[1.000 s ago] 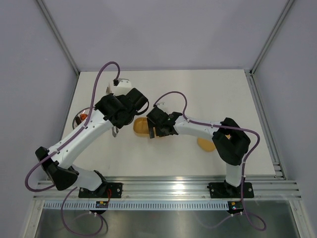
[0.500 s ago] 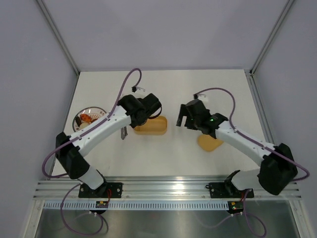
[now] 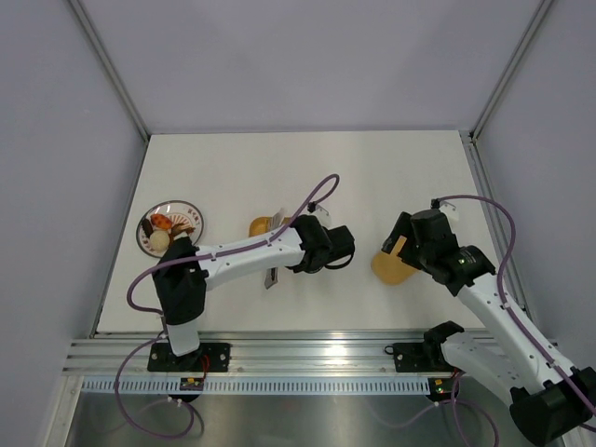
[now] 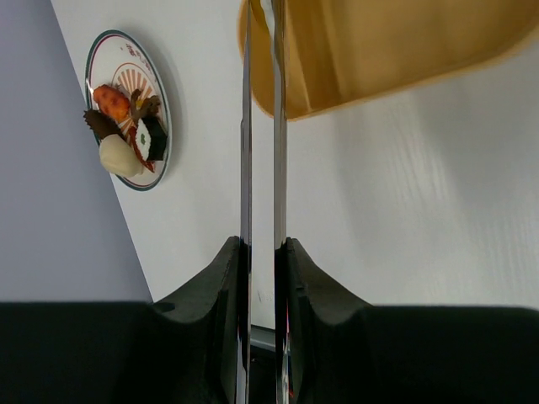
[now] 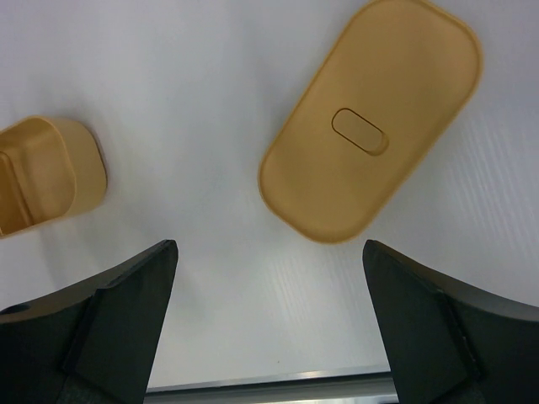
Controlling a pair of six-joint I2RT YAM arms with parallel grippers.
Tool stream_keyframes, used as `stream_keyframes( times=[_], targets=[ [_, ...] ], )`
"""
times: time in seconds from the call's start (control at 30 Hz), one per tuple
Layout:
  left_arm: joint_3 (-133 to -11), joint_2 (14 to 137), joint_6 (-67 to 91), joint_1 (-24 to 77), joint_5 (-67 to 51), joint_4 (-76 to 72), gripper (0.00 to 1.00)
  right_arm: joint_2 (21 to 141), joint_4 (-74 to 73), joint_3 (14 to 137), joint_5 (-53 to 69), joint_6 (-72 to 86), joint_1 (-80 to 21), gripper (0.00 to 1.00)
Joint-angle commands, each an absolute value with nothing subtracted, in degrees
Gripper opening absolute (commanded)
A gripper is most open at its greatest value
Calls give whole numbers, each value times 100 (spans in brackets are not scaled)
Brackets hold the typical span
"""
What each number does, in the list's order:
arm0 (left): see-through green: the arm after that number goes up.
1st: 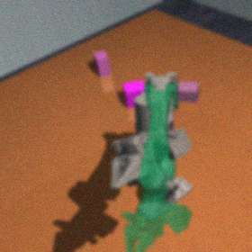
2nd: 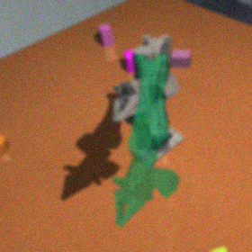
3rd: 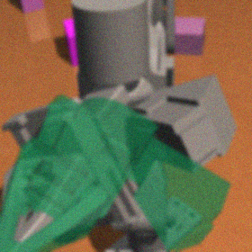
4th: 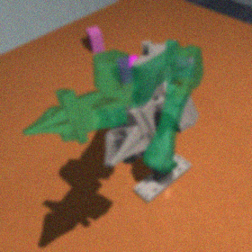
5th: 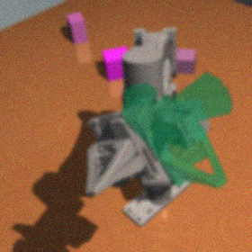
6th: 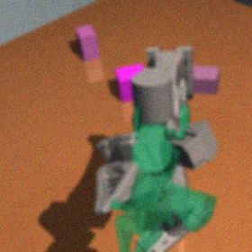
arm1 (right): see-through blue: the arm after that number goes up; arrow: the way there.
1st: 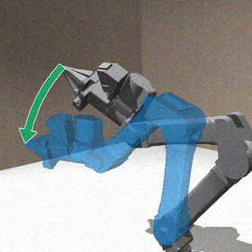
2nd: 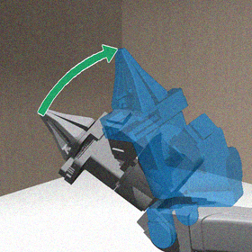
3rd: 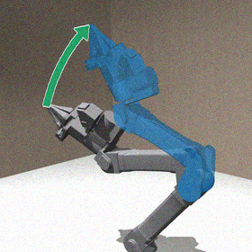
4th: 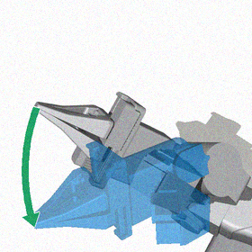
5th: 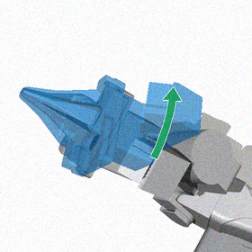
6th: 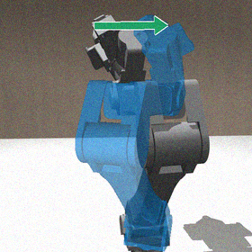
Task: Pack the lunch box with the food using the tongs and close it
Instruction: Place the fake food in the packing box.
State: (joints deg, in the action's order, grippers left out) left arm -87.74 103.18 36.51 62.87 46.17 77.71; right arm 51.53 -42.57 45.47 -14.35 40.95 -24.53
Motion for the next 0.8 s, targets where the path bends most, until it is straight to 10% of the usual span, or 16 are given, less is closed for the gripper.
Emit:
stream_keyframes(
  times=[0.0,0.77],
  targets=[
    [-9070,10388,3946,6486,4667,8139,0,4852,-4711,4614,-1520,4175,-2303,100],
    [-8930,11021,4104,6689,4930,7980,0,4834,-4755,4535,-1397,4184,-2259,99]
  ],
)
